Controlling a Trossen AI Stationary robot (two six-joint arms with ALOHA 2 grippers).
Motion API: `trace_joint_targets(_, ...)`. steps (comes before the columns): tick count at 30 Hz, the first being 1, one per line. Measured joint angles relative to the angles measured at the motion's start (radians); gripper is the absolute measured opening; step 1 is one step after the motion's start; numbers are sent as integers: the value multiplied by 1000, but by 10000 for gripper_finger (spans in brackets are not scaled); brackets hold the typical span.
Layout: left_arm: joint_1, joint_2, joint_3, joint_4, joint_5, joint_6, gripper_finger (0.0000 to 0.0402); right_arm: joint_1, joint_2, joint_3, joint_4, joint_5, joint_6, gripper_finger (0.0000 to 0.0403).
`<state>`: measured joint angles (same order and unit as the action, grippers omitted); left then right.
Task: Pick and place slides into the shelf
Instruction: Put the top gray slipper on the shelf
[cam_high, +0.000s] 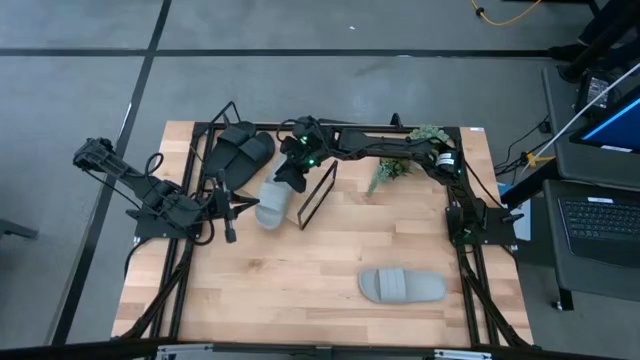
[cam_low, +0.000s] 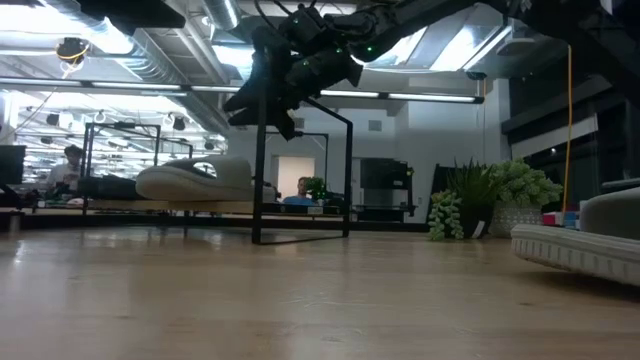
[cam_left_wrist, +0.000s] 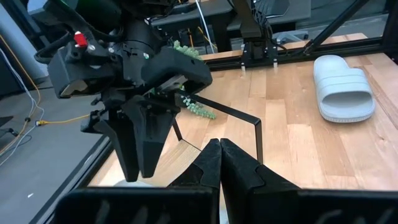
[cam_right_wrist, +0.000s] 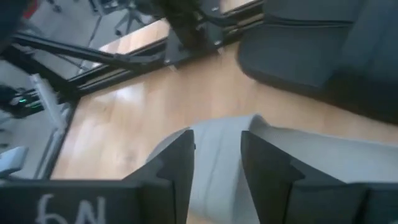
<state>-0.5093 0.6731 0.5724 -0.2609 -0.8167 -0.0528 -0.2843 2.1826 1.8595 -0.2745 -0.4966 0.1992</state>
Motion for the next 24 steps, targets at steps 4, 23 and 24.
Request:
trace_joint_targets(4, 0, 0, 0, 0, 15, 0, 0, -13, 0, 70, -53, -66, -4, 118)
trace_joint_targets(23, 1, 1, 0, 0, 49, -17, 0, 7, -15, 410, -522, 135, -362, 5)
trace_joint_targets(24, 1, 1, 0, 0, 49, -19, 0, 6, -20, 404, -522, 137, -364, 4)
